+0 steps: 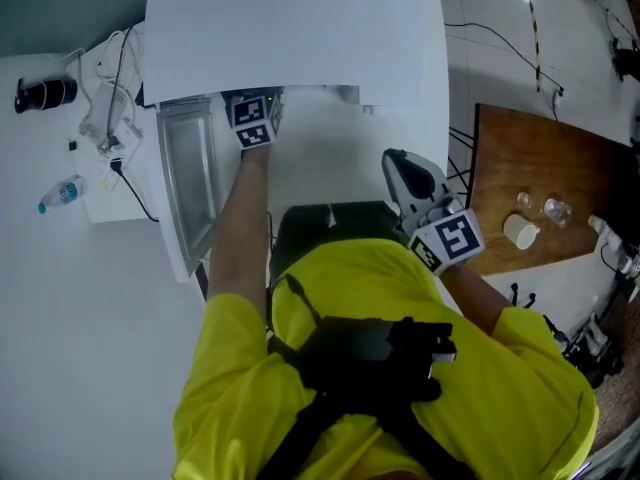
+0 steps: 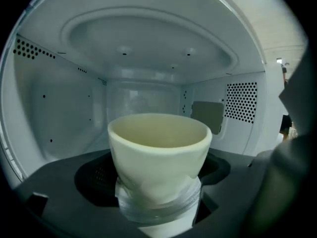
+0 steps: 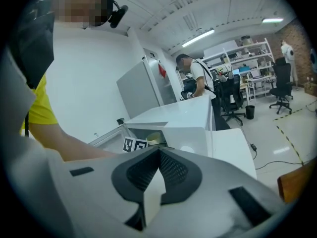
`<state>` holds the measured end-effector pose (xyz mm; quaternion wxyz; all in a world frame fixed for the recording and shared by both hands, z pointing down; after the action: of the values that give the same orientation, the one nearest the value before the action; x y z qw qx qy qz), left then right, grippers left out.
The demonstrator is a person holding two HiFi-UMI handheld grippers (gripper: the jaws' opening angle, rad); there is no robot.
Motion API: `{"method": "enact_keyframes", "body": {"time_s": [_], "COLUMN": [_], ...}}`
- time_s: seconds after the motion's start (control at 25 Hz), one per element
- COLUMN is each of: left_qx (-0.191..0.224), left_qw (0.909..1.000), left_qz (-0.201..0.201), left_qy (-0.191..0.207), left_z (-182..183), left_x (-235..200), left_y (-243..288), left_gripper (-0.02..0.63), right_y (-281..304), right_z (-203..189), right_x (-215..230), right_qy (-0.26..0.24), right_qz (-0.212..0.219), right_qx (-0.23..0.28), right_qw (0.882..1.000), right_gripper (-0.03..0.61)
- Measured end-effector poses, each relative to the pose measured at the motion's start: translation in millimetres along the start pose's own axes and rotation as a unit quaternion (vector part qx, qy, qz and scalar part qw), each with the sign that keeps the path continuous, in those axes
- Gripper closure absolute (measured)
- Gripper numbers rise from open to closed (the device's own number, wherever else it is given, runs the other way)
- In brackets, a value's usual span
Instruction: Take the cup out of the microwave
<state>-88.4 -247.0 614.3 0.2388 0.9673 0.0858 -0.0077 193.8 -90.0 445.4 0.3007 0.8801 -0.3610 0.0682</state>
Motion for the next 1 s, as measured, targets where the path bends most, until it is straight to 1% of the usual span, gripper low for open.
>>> {"method": "enact_keyframes", "body": {"time_s": [0.16, 0.28, 0.36, 0.48, 0.56, 0.68, 0.76, 0.92, 1.0], "left_qx": [0.005, 0.009, 0.006, 0.002, 0.017, 0.057, 0.076, 0.102, 0.115], "left_qw": [0.9999, 0.9999, 0.9999, 0.9999, 0.9994, 0.9977, 0.9966, 0.9947, 0.9931], "left_qz": [0.01, 0.012, 0.006, -0.002, -0.005, -0.01, -0.014, -0.009, 0.002], "left_qy": [0.004, 0.006, 0.006, -0.017, -0.031, -0.035, -0.029, -0.006, -0.019], "left_z": [4, 4, 0, -16, -17, 1, 15, 41, 57], "left_x": [-2, 4, 14, 33, 42, 57, 65, 67, 58], "left_y": [-1, -22, -53, -118, -162, -222, -253, -291, -307], "left_gripper": [0.173, 0.173, 0.173, 0.173, 0.173, 0.173, 0.173, 0.173, 0.173], "right_y": [-6, -8, -10, -12, -11, -11, -9, 4, 15], "right_z": [-1, 3, 7, 13, 19, 28, 31, 38, 43], "right_x": [1, -3, -7, -16, -22, -29, -35, -49, -61], "right_qy": [-0.004, -0.007, -0.011, -0.022, -0.032, -0.045, -0.053, -0.064, -0.068], "right_qz": [-0.013, -0.018, -0.014, -0.002, 0.005, 0.017, 0.03, 0.071, 0.096], "right_qx": [-0.003, 0.003, 0.006, 0.007, 0.011, 0.022, 0.023, 0.024, 0.025], "right_qw": [1.0, 1.0, 1.0, 1.0, 0.999, 0.999, 0.998, 0.995, 0.993], "right_gripper": [0.574, 0.574, 0.574, 0.574, 0.574, 0.574, 0.574, 0.574, 0.574]}}
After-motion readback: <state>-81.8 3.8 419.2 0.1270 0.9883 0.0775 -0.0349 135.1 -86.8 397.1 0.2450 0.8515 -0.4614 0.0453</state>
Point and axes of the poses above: the fingertips, and each gripper's own axes: y forward along the fingers, x to its right, z out of its top, the point moved 7 cm from there along -y, backward along the fingers, and after that the axes turned 4 degrees about -x, right-handed, at the moved point
